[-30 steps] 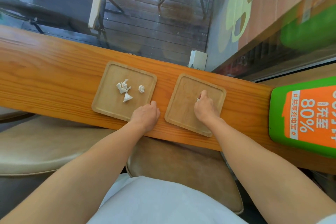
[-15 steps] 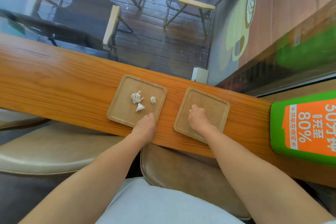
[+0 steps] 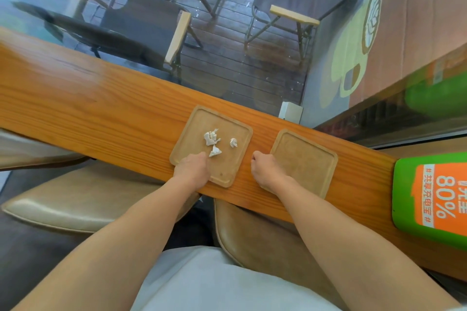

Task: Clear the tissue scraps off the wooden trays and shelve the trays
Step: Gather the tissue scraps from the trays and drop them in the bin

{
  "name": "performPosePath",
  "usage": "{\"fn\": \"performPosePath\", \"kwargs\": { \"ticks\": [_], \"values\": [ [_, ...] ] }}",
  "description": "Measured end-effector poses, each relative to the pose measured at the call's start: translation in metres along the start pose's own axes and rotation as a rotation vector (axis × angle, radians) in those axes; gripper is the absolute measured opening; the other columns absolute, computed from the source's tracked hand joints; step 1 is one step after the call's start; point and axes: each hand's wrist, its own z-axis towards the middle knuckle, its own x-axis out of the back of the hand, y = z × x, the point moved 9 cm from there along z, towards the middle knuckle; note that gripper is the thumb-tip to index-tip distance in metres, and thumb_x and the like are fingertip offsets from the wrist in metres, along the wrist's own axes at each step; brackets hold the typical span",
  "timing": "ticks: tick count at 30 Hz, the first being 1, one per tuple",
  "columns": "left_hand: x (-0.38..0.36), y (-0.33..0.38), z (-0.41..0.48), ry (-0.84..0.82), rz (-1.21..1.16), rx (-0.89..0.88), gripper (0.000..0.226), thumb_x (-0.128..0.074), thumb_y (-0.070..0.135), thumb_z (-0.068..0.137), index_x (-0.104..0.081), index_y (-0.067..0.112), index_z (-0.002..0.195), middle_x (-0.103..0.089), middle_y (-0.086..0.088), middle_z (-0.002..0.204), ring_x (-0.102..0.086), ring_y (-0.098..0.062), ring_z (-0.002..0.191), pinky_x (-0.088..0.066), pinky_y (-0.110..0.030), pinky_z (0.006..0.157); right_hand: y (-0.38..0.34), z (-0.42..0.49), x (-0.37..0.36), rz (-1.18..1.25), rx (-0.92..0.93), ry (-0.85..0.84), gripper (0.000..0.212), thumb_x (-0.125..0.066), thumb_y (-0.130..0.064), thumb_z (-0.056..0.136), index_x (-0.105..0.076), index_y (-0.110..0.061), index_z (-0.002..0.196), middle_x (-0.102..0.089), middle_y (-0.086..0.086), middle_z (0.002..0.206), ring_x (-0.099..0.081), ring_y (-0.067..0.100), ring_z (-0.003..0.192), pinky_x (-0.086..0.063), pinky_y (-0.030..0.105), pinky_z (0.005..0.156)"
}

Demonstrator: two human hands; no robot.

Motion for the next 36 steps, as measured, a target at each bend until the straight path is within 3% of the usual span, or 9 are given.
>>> {"fn": "performPosePath", "kwargs": {
  "ticks": [7,11,14,18,22,25,29,36],
  "values": [
    [0.018,0.005,0.014,0.075,0.09,-0.019,0.036,-0.051,0.05,0.095,-0.048,0.017,0.107,-0.061,-0.005,0.087,-0.056,-0.024,0.074,-0.04,-0.034,0.055,-0.016,0.004,-0.003,-0.02,0.021,0.001,0.018,-0.04,-0.034,0.097,-0.051,-0.022,0.089,-0.059,0.002,0.085,-0.054,0.02,0.073,-0.047,0.038,0.064],
    [0.022,0.015,0.016,0.139,0.064,-0.051,0.047,-0.05,0.047,0.096,-0.039,0.015,0.129,-0.054,-0.002,0.08,-0.051,-0.023,0.068,-0.034,-0.034,0.051,-0.022,0.008,-0.001,0.021,0.018,0.025,0.019,-0.04,-0.035,0.098,-0.049,-0.019,0.103,-0.062,0.005,0.092,-0.059,0.025,0.079,-0.052,0.043,0.069],
    [0.024,0.025,0.015,0.198,0.03,-0.102,0.038,-0.048,0.042,0.098,-0.039,0.017,0.124,-0.061,-0.004,0.084,-0.053,-0.024,0.068,-0.035,-0.033,0.052,-0.032,0.011,0.006,0.053,0.036,0.09,0.027,-0.044,-0.034,0.097,-0.041,-0.018,0.118,-0.064,0.006,0.09,-0.061,0.027,0.077,-0.054,0.045,0.068],
    [0.022,0.034,0.017,0.216,-0.005,-0.118,0.029,-0.049,0.038,0.099,-0.043,0.016,0.116,-0.065,-0.006,0.089,-0.062,-0.027,0.075,-0.04,-0.034,0.055,-0.046,0.019,0.014,0.027,0.078,0.146,0.026,-0.043,-0.04,0.097,-0.038,-0.018,0.111,-0.061,0.005,0.082,-0.06,0.027,0.068,-0.053,0.043,0.06],
    [0.012,0.034,0.023,0.203,0.074,-0.116,0.044,-0.043,0.038,0.101,-0.036,0.015,0.138,-0.068,-0.007,0.094,-0.066,-0.028,0.079,-0.048,-0.035,0.058,-0.055,0.032,0.016,0.01,0.116,0.165,0.028,-0.043,-0.043,0.097,-0.038,-0.019,0.111,-0.064,0.007,0.085,-0.059,0.027,0.069,-0.051,0.04,0.057],
    [0.005,0.031,0.026,0.209,0.119,-0.147,0.053,-0.041,0.039,0.102,-0.027,0.016,0.147,-0.068,-0.007,0.094,-0.067,-0.028,0.077,-0.047,-0.034,0.056,-0.061,0.042,0.014,0.001,0.135,0.145,0.03,-0.045,-0.04,0.097,-0.038,-0.019,0.118,-0.065,0.009,0.097,-0.061,0.03,0.081,-0.053,0.043,0.065],
    [0.0,0.025,0.03,0.224,0.084,-0.161,0.051,-0.043,0.035,0.101,-0.029,0.017,0.147,-0.067,-0.006,0.086,-0.064,-0.027,0.07,-0.043,-0.034,0.052,-0.063,0.051,0.005,-0.039,0.124,0.082,0.03,-0.044,-0.036,0.098,-0.04,-0.018,0.12,-0.065,0.012,0.104,-0.062,0.033,0.089,-0.054,0.047,0.072],
    [-0.006,0.021,0.032,0.2,0.073,-0.162,0.04,-0.041,0.033,0.102,-0.035,0.016,0.138,-0.067,-0.008,0.089,-0.065,-0.031,0.074,-0.04,-0.035,0.053,-0.059,0.051,-0.012,-0.088,0.125,0.023,0.029,-0.037,-0.031,0.1,-0.035,-0.014,0.124,-0.061,0.016,0.104,-0.058,0.035,0.089,-0.044,0.041,0.064]
  ]
}}
